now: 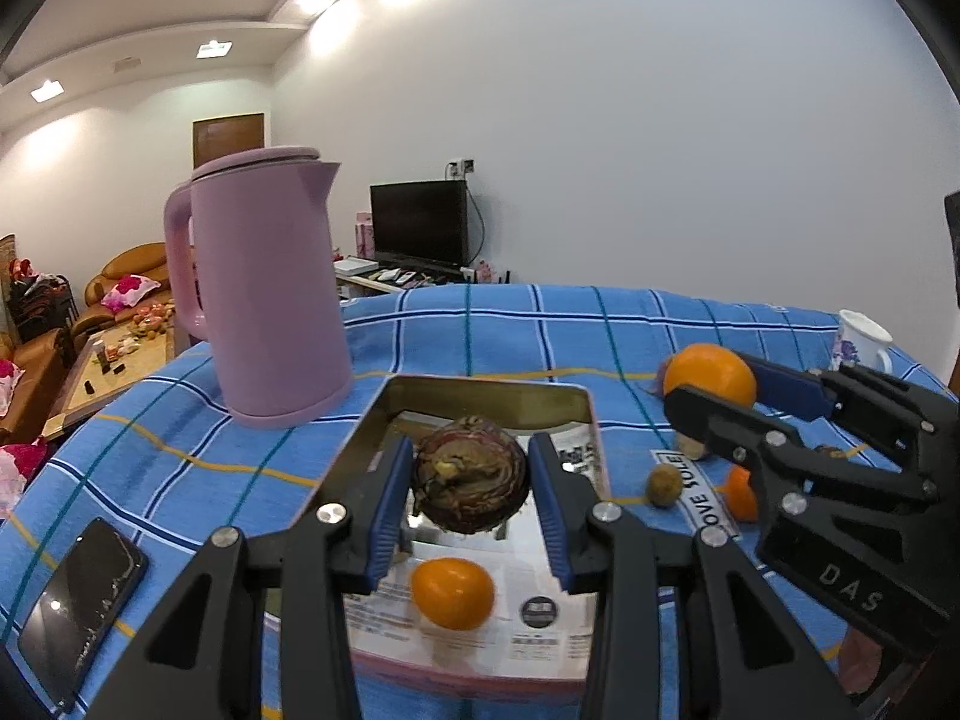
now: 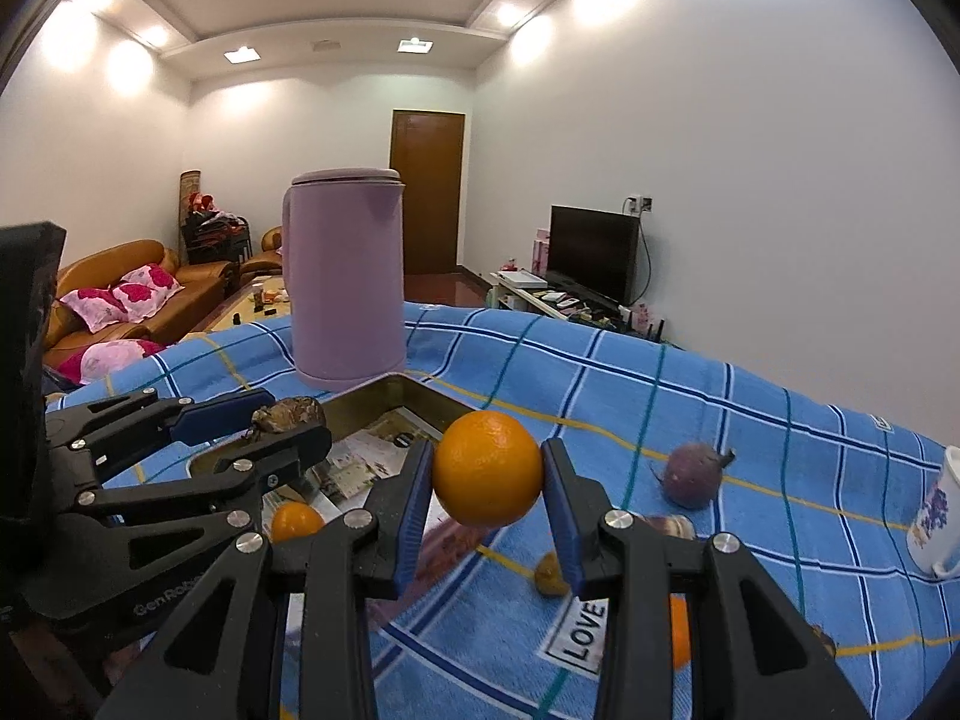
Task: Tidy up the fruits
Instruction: 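Bring the mangosteen over the pink tin with the left tool while the right tool brings the orange over it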
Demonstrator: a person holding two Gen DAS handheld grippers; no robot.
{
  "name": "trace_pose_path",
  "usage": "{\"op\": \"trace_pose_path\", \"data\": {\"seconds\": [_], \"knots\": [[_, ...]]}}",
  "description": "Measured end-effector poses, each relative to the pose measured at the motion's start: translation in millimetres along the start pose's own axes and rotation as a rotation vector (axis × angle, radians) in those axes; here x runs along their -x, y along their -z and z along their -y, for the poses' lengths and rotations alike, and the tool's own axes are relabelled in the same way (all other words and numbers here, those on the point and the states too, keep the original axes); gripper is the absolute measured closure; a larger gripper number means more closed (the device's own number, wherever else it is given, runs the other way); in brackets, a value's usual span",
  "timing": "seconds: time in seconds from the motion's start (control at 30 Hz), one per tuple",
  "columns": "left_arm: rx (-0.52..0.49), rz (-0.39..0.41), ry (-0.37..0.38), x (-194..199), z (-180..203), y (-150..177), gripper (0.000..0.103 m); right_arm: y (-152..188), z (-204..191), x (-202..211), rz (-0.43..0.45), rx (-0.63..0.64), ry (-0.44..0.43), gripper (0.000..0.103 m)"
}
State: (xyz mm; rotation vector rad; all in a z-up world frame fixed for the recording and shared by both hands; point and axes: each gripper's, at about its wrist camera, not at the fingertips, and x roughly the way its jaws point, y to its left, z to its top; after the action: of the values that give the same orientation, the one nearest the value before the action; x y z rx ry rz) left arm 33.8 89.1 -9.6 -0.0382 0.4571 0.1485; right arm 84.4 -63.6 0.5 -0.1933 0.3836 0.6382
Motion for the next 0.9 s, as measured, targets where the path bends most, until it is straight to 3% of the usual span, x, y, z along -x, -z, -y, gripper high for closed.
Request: {"op": "trace_pose_path", "data": {"seconds": [0.43, 0.9], "knots": [[0.008, -0.073, -0.04, -25.7, -28.4, -5.6, 0.062, -9.0, -19.6, -34.5, -0.047, 0.007, -0.078, 0.065], [-0.007, -0.172, -0.044, -54.1, -31.9, -0.9, 0.062, -4.2, -22.6, -63.4, -0.12, -0.003, -0.098, 0.065]]}}
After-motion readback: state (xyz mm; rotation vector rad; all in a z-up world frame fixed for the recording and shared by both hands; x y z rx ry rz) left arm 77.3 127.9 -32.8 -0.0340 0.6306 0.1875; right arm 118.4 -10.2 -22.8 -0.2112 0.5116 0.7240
